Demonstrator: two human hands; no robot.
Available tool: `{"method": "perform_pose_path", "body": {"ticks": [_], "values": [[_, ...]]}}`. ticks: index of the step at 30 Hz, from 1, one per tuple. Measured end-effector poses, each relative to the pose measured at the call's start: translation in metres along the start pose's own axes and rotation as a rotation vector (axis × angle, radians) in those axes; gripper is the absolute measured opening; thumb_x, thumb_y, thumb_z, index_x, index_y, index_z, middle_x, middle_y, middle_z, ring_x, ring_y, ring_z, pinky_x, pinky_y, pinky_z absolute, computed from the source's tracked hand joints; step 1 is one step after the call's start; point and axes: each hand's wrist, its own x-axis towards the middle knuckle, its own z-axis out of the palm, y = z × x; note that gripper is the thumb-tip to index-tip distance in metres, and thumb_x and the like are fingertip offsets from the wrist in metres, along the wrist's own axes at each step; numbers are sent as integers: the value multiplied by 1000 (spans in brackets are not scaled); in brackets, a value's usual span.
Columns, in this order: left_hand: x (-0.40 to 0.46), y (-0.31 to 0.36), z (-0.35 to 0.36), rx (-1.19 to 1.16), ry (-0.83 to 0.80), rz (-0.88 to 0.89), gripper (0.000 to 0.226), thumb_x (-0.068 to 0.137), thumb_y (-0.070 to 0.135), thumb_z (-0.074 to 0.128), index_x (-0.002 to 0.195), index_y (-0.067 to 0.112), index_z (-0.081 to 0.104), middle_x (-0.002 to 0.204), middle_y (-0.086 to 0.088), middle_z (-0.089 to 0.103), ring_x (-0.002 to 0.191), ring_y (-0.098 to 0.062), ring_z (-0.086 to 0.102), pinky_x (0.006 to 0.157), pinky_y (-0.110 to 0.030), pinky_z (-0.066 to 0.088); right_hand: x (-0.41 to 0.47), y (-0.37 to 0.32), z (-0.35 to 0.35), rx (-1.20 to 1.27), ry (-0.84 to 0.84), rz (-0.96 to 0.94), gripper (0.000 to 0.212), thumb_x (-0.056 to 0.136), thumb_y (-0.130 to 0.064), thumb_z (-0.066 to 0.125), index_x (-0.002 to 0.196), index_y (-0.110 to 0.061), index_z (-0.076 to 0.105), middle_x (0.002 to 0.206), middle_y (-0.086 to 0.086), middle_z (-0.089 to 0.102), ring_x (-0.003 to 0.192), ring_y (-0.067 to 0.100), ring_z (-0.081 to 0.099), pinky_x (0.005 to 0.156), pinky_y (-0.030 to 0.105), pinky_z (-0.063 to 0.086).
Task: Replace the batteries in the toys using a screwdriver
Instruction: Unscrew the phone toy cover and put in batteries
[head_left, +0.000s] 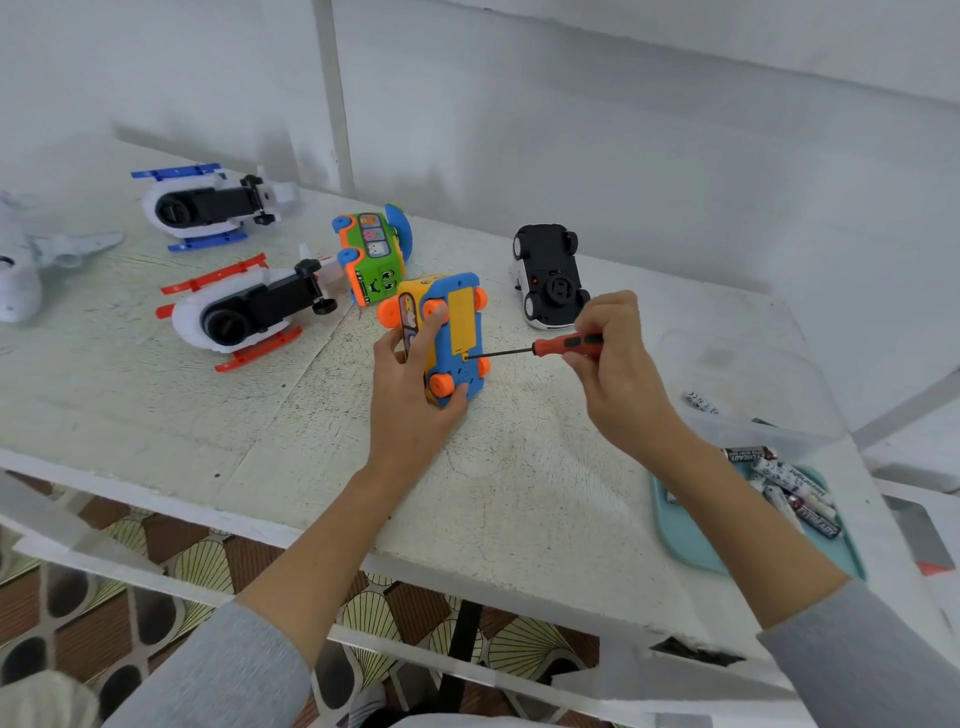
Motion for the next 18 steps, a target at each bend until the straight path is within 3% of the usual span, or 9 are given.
{"method": "perform_pose_path", "body": {"ticks": [3,5,7,9,12,15,18], "values": [[0,-1,0,-1,-2,-9,85,80,16,70,135,57,20,137,-11,31,122,-22,46,88,-33,53,1,0,-2,-84,-34,130,15,93,-11,52,94,-13,37,93,4,50,62,5,45,52,16,31],[0,-1,0,-12,2,-23,82,79,21,68,135,57,21,137,-10,31,121,-22,47,87,-31,52,1,2,-3,-146,-53,202,16,94,-23,51,95,-12,39,82,-7,48,57,2,43,50,17,27],[0,-2,0,-20,6,-22,82,79,21,69,138,56,23,137,-10,31,119,-21,49,86,-27,51,1,-1,-2,-72,-35,114,19,91,-14,56,101,-6,41,93,-6,42,67,-11,49,55,12,34],[-1,-3,1,-18,8,-18,85,80,16,72,140,53,23,137,-10,32,118,-19,49,85,-26,50,0,-1,1,-29,7,5,29,84,0,56,102,-13,37,104,4,35,83,-20,47,62,7,40],[0,-2,1,-8,-3,-29,86,80,15,73,139,53,22,137,-10,31,117,-17,48,85,-28,52,1,-1,0,-75,-1,73,18,90,-5,52,93,-13,37,95,5,43,72,-12,50,52,13,37],[0,-2,0,-18,-8,-25,85,81,15,72,138,52,22,137,-8,30,119,-19,48,87,-30,52,4,1,-2,-154,-26,202,18,93,-22,52,92,-8,41,79,-3,45,55,4,39,49,16,31],[-1,-1,0,-1,-4,-19,86,80,14,72,138,52,22,137,-10,30,119,-20,47,86,-29,52,4,-2,0,-105,-6,59,22,86,-4,59,99,-5,42,97,7,42,67,-3,45,58,10,41]]}}
